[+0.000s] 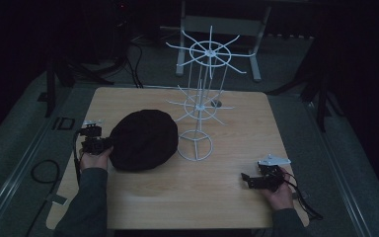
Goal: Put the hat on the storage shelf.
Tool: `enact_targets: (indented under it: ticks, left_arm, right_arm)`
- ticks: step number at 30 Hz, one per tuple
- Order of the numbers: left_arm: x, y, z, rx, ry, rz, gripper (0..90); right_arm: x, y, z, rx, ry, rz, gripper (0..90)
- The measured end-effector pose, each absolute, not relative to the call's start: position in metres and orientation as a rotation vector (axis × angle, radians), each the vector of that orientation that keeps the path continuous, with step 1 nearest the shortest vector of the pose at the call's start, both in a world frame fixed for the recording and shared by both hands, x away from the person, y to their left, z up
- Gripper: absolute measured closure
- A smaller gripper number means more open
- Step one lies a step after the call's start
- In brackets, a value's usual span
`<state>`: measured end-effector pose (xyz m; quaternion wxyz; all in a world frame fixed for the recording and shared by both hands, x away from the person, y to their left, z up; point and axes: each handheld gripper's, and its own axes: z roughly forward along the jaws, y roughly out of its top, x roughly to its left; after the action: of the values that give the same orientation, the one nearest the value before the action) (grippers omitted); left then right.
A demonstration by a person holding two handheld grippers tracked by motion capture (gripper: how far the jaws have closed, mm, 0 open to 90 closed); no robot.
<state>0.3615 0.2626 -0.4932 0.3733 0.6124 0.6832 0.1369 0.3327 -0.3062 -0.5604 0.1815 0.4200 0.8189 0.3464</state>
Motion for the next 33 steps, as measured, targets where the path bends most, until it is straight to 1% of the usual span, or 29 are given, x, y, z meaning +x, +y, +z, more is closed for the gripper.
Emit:
enact_targets:
  ticks: [7,33]
  left_arm:
    - [0.361,0.272,-0.488,1.518,1.738,0.319,81.8]
    - [0.357,0.297,-0.458,1.393,1.689,0.327,81.5]
  right_arm:
    - [0.333,-0.306,-0.56,1.185,2.312,0.978,12.5]
    - [0.333,-0.306,-0.56,1.186,2.312,0.978,12.6]
